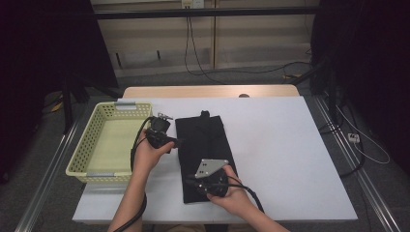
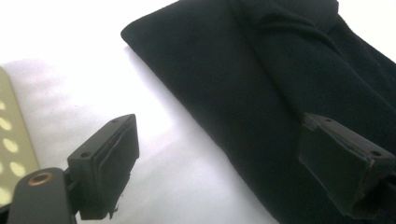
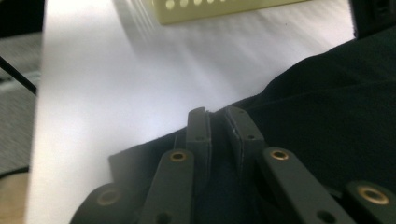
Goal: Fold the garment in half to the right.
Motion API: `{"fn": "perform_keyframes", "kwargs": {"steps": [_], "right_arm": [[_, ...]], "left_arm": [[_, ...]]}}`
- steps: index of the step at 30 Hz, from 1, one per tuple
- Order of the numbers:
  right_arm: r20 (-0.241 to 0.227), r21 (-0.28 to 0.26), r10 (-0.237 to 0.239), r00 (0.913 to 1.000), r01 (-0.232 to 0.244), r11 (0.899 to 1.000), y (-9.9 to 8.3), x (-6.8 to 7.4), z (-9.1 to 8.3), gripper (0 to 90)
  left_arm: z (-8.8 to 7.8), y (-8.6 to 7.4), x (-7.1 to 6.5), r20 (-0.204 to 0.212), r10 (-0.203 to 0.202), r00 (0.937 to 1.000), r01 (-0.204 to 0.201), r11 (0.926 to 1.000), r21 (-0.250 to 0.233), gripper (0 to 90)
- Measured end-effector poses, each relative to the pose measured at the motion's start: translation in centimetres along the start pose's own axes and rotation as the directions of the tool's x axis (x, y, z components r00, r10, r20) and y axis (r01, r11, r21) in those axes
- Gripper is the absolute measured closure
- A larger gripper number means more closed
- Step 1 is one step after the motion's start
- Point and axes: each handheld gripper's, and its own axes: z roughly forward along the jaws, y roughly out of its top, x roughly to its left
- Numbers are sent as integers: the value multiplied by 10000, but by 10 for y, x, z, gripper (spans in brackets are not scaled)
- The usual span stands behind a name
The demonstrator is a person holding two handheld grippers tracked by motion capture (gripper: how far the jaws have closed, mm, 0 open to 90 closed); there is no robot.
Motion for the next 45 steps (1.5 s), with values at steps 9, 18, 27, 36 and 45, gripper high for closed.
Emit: {"fn": "perform_keyframes", "kwargs": {"steps": [9,18,27,36,45], "right_arm": [[159,-580,366,9992,-356,9977,-3,-10,-26,845],[526,-1043,906,9945,-848,9909,-12,-24,-47,847],[703,-1004,1060,9919,-987,9900,-23,-28,-59,838],[996,-1048,1450,9844,-1345,9854,-41,-33,-76,829],[1104,-895,1701,9792,-1606,9829,-61,-34,-91,816]], "left_arm": [[-5,-2,2,-9,-56,10000,56,9999,-119,135],[-4,-3,1,10,-31,10000,31,10000,-73,135],[-4,-5,2,37,-105,9999,105,9999,-61,134],[-2,-5,0,129,-86,9999,85,10000,20,135],[1,-6,-1,141,-14,9999,11,9999,153,134]]}}
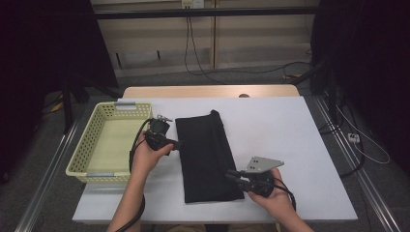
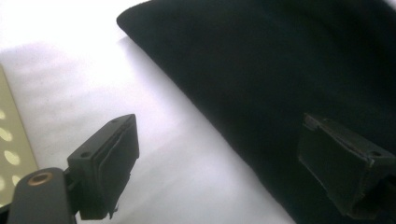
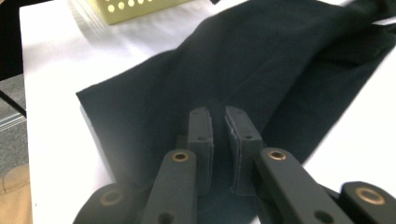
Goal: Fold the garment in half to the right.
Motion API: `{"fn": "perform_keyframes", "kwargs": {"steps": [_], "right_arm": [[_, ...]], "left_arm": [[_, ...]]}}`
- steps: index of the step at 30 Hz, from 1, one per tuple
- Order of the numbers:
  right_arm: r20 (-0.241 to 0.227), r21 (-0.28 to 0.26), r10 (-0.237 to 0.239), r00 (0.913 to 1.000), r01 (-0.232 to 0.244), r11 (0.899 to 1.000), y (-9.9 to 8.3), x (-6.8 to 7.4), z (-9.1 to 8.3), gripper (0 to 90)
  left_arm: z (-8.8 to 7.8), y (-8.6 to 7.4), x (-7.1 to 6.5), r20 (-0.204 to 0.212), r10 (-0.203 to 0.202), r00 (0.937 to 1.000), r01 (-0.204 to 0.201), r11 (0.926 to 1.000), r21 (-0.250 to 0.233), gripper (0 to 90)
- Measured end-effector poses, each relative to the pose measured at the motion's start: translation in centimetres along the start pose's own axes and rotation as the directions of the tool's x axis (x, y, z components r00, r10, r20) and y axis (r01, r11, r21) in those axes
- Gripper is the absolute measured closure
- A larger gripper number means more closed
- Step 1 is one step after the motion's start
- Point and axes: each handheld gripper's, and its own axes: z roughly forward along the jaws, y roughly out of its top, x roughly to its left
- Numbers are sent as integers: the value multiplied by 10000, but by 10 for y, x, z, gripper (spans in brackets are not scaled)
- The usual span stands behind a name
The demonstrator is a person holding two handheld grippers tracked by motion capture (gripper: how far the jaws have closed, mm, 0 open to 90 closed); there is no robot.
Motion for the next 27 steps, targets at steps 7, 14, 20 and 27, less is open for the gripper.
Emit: {"fn": "perform_keyframes", "kwargs": {"steps": [7,14,20,27], "right_arm": [[14,235,186,9998,-187,9995,-10,0,-7,801],[-39,224,275,9996,-274,9994,-10,0,-9,805],[22,281,213,9998,-214,9994,-11,0,-13,828],[-12,321,191,9998,-190,9993,-12,-1,-14,839]], "left_arm": [[3,-1,-2,-6,-117,9999,117,9999,-30,135],[1,0,-1,15,48,10000,-48,10000,24,135],[-1,-1,-1,15,-28,10000,28,10000,-40,135],[-2,-1,-1,7,-142,9999,142,9998,-130,135]]}}
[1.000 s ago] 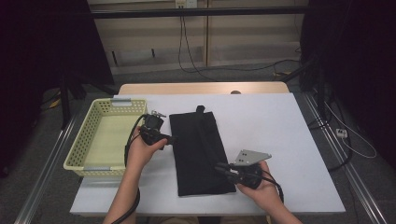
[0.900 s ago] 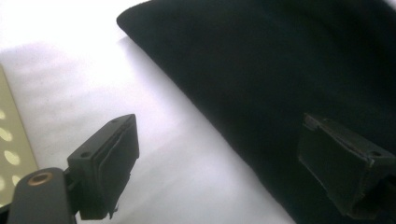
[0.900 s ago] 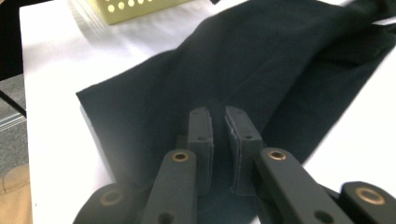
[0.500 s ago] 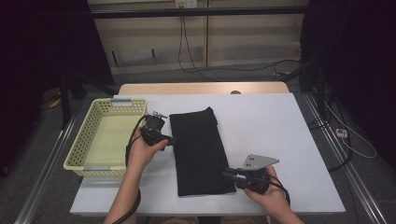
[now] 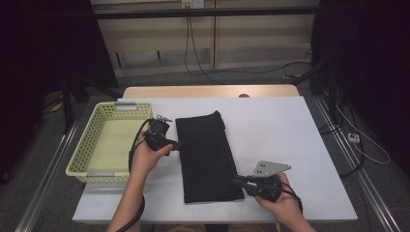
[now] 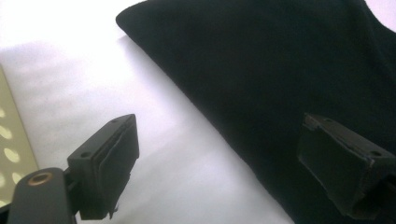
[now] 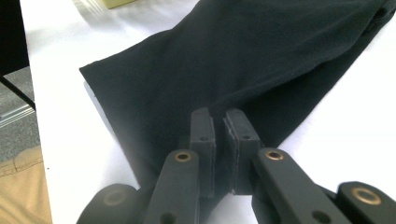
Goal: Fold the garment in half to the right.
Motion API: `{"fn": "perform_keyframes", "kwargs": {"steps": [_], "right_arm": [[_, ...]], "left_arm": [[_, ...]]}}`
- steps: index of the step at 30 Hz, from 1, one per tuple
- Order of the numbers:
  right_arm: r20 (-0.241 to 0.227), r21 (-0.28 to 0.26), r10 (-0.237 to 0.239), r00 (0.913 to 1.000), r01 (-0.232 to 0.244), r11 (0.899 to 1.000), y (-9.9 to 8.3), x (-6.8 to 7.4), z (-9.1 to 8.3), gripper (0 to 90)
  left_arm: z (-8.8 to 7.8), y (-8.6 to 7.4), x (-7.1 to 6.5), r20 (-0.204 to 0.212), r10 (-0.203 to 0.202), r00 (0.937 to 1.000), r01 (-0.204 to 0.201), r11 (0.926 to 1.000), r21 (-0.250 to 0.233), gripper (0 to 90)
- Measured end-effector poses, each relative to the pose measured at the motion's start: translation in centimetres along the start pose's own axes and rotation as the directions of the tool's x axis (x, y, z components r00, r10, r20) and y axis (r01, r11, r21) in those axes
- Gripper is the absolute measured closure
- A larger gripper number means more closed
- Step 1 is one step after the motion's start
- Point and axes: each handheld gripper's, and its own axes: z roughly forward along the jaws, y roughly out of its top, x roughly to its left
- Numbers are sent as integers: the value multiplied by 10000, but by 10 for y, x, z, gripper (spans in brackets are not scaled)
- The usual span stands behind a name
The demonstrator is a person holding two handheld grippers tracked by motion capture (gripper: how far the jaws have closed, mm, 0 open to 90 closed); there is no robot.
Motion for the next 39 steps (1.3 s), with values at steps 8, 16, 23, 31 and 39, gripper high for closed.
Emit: {"fn": "perform_keyframes", "kwargs": {"steps": [8,16,23,31,39], "right_arm": [[-42,13,11,10000,-11,10000,0,-1,0,850],[-54,106,-4,10000,5,9999,0,-3,-2,849],[-104,129,32,9999,-31,9999,-1,-5,-2,849],[-138,189,-25,9999,28,9998,0,-5,-2,857],[-108,382,76,9999,-71,9992,-7,-10,-5,848]], "left_arm": [[1,0,-1,19,-15,10000,15,10000,37,134],[0,-1,1,-6,88,10000,-87,9999,112,135],[-1,-1,1,-23,99,9999,-99,9999,119,134],[-2,-1,1,-11,55,10000,-55,10000,77,134],[-3,-1,3,-76,35,10000,-34,9999,94,135]]}}
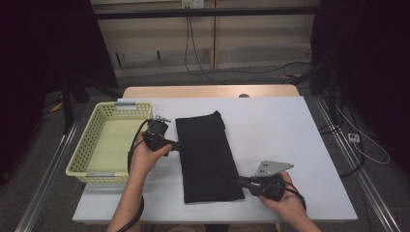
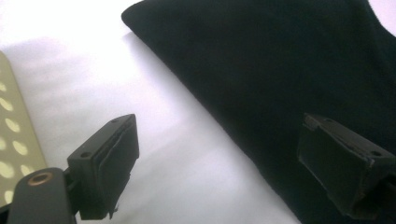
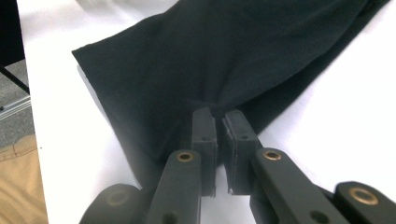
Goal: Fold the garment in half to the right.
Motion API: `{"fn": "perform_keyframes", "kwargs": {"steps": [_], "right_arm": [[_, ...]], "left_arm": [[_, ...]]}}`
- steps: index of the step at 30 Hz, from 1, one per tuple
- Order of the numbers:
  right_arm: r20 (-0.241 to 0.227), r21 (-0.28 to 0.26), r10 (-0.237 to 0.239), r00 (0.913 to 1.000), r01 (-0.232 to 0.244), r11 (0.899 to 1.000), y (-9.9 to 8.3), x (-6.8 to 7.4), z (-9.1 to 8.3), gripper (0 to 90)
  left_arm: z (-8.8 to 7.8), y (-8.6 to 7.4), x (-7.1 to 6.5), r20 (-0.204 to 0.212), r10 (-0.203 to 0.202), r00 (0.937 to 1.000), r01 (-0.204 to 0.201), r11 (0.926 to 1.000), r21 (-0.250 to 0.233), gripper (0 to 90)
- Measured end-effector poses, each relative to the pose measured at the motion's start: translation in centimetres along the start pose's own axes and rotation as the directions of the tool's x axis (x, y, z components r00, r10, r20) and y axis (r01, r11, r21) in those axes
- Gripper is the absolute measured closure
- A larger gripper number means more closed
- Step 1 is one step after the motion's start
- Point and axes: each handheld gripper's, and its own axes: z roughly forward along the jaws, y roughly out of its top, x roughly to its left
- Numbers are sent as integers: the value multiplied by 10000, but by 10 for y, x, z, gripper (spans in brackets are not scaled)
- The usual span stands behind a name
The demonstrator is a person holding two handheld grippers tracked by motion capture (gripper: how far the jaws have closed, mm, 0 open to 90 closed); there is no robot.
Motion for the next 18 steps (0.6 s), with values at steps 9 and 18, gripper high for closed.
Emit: {"fn": "perform_keyframes", "kwargs": {"steps": [9,18], "right_arm": [[297,-210,34,9996,-28,9998,0,-5,-14,810],[-212,-269,-617,9979,611,9978,15,7,-9,619]], "left_arm": [[1,-1,-1,11,47,10000,-47,10000,28,134],[0,-1,-2,22,23,10000,-23,10000,3,134]]}}
